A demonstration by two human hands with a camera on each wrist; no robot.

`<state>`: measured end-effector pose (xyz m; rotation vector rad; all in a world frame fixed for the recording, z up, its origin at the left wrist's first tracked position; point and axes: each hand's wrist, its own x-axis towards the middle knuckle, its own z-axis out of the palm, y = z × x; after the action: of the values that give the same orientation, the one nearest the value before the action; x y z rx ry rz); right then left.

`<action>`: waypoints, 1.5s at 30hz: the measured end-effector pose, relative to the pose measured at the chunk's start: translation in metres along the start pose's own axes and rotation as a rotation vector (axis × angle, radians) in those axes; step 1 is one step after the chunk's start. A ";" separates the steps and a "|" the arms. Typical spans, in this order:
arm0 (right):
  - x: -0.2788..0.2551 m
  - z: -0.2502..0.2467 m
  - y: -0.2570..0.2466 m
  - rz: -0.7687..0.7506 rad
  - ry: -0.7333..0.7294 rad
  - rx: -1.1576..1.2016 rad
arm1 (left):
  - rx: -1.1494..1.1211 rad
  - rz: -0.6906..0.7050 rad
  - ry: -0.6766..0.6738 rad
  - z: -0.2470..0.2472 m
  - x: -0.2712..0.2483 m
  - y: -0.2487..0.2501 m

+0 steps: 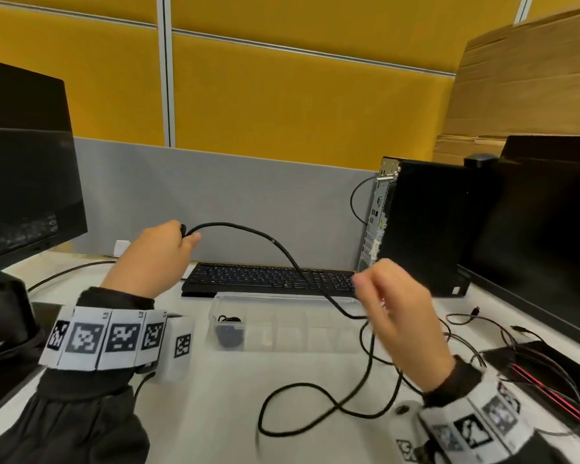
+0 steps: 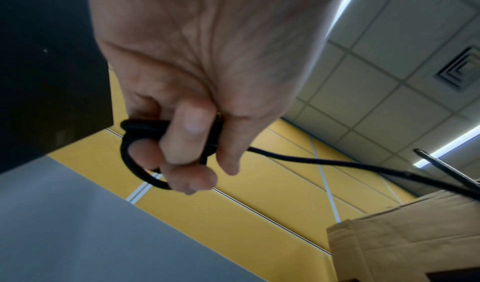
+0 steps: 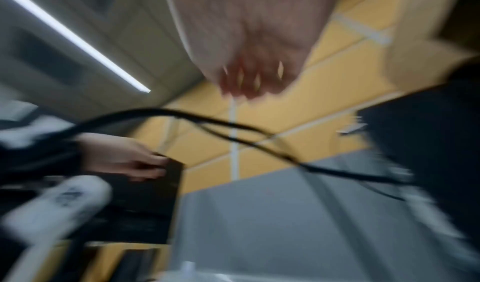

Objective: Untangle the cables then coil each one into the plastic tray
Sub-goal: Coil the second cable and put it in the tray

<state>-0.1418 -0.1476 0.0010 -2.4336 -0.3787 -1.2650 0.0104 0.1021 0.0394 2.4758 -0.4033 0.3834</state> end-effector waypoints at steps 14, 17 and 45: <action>-0.003 0.033 -0.026 0.306 -1.670 -0.067 | -0.011 -0.047 0.015 0.003 0.006 -0.008; 0.002 0.028 -0.026 0.430 -1.707 0.194 | -0.015 -0.048 0.008 0.006 0.007 -0.009; 0.002 -0.026 0.175 1.416 0.314 0.413 | -0.012 -0.089 -0.031 -0.005 0.005 -0.015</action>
<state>-0.0898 -0.3154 -0.0185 -1.4283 0.9247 -0.7079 0.0194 0.1160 0.0378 2.4802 -0.3055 0.3053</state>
